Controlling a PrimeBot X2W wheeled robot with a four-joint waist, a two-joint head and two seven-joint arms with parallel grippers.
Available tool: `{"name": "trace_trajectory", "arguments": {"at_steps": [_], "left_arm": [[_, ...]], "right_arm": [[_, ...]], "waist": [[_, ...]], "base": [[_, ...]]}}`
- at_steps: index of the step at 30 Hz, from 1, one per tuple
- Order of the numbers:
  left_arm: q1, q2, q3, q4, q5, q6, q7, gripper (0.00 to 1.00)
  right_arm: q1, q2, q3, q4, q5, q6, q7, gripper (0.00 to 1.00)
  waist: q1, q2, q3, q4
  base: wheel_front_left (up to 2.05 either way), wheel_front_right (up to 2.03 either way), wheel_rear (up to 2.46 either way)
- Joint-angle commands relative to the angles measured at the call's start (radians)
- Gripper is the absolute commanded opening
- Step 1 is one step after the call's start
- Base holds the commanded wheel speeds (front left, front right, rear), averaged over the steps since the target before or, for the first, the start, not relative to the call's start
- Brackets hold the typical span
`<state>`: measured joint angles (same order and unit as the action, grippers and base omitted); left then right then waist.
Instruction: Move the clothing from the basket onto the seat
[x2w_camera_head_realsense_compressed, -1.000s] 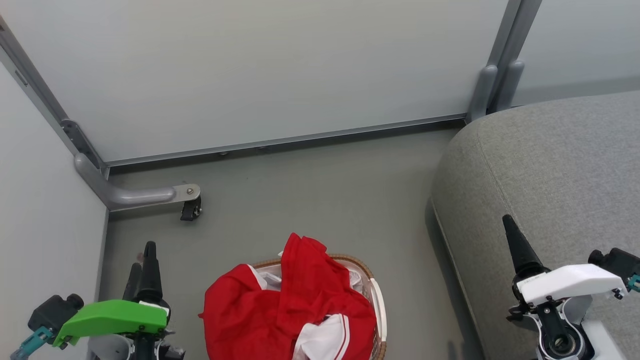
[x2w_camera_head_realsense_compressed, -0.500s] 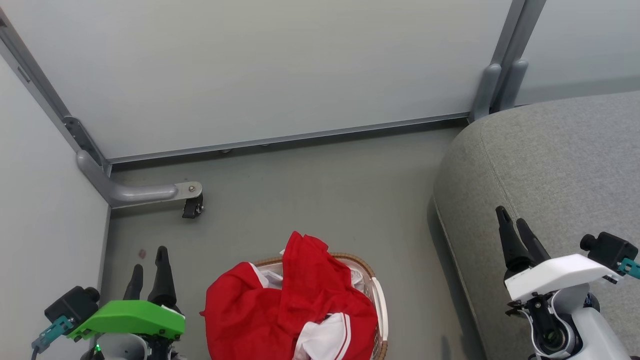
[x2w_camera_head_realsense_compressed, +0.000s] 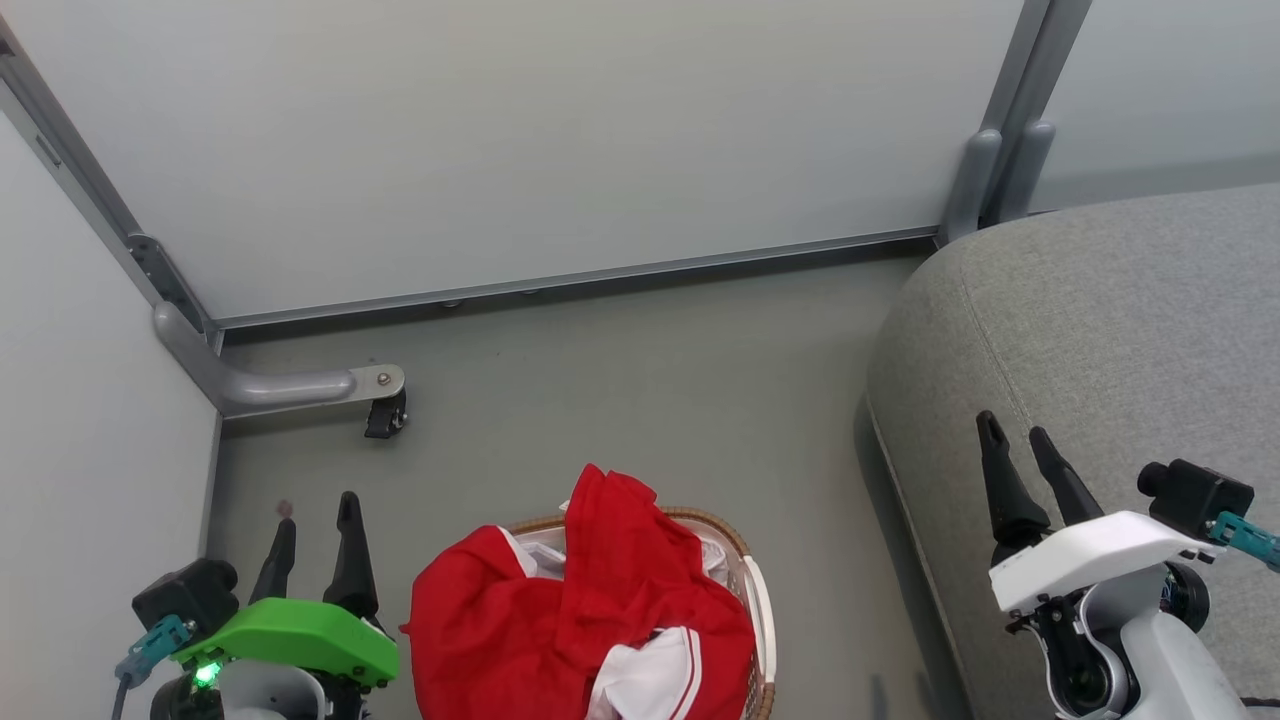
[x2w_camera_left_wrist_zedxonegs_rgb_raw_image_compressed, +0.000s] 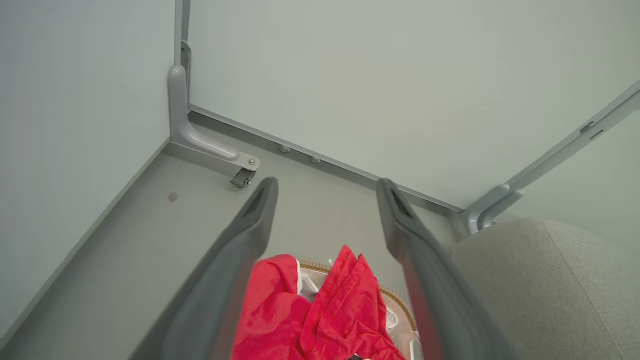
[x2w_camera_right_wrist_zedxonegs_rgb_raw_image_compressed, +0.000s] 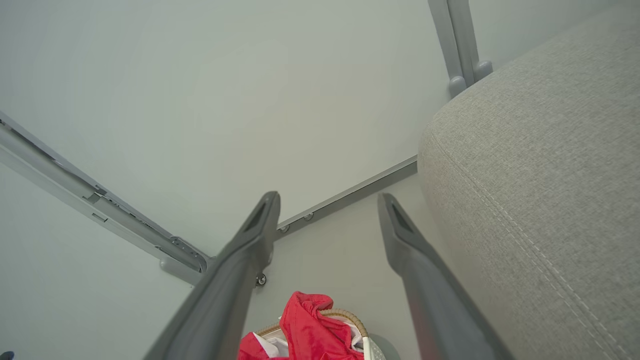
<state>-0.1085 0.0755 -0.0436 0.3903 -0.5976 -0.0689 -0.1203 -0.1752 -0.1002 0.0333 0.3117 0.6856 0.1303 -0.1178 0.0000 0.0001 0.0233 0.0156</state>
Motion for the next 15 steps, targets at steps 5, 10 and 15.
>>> {"name": "trace_trajectory", "arguments": {"at_steps": [5, 10, 15], "left_arm": [[-0.007, 0.014, -0.02, -0.006, 0.079, 0.019, -0.021, 1.0], [-0.001, 0.015, -0.03, -0.008, 0.128, 0.037, -0.034, 1.0], [0.007, 0.014, -0.045, -0.008, 0.177, 0.049, -0.047, 1.0]], "right_arm": [[0.003, 0.0, 0.003, -0.02, -0.092, 0.0, -0.022, 1.0], [0.014, 0.005, 0.001, -0.03, -0.16, 0.0, -0.036, 1.0], [0.028, 0.01, 0.01, -0.033, -0.221, 0.0, -0.048, 1.0]], "waist": [[0.0, -0.0001, -0.002, -0.001], [0.0, -0.0001, -0.002, -0.003], [0.0, -0.0001, -0.001, -0.003]], "base": [[0.0, 0.0, 0.0], [0.0, 0.0, 0.0], [0.0, 0.0, 0.0]]}}
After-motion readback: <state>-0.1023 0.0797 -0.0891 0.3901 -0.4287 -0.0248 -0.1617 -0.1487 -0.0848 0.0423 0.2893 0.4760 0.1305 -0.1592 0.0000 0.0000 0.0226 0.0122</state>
